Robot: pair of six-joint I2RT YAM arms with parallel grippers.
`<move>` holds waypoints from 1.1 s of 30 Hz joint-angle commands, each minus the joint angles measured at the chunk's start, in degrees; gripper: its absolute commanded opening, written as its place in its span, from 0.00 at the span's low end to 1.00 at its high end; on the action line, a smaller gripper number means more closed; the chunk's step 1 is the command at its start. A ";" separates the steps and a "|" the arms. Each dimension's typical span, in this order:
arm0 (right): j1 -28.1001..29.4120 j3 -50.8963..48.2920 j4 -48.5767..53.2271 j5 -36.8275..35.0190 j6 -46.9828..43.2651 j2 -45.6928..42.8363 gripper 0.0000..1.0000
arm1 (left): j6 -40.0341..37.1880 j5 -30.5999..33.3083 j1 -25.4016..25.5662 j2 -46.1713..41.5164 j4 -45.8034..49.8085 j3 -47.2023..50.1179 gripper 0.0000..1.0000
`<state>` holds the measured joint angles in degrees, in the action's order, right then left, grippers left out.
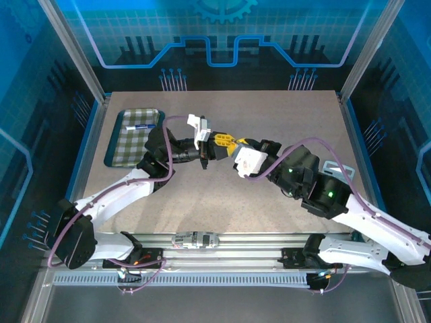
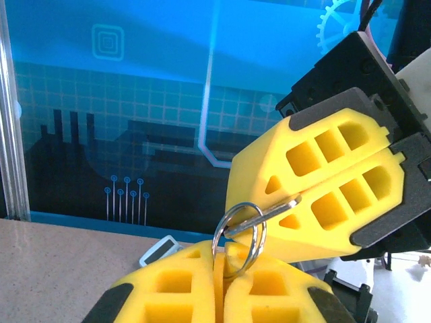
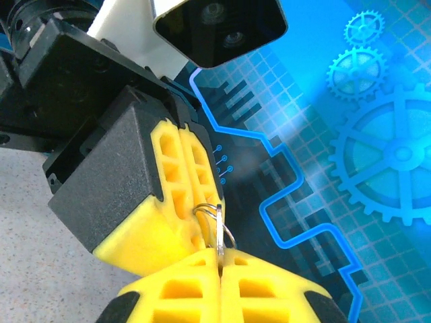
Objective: Remove the keys from the keyring
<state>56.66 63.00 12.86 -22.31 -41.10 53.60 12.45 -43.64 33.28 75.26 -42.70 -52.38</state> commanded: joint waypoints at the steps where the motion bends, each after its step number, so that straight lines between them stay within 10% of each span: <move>1: 1.25 -2.24 -0.39 -0.61 -5.59 -2.00 0.00 | 3.88 0.86 -1.55 -2.23 -3.09 -2.20 0.00; 33: 3.61 -12.29 -2.94 -7.58 -27.58 -0.52 0.00 | 6.40 -2.25 -2.26 -3.01 -0.19 -5.45 0.00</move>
<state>59.72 53.54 0.08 -29.56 -64.88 52.07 17.69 -46.37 32.32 75.24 -36.82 -52.93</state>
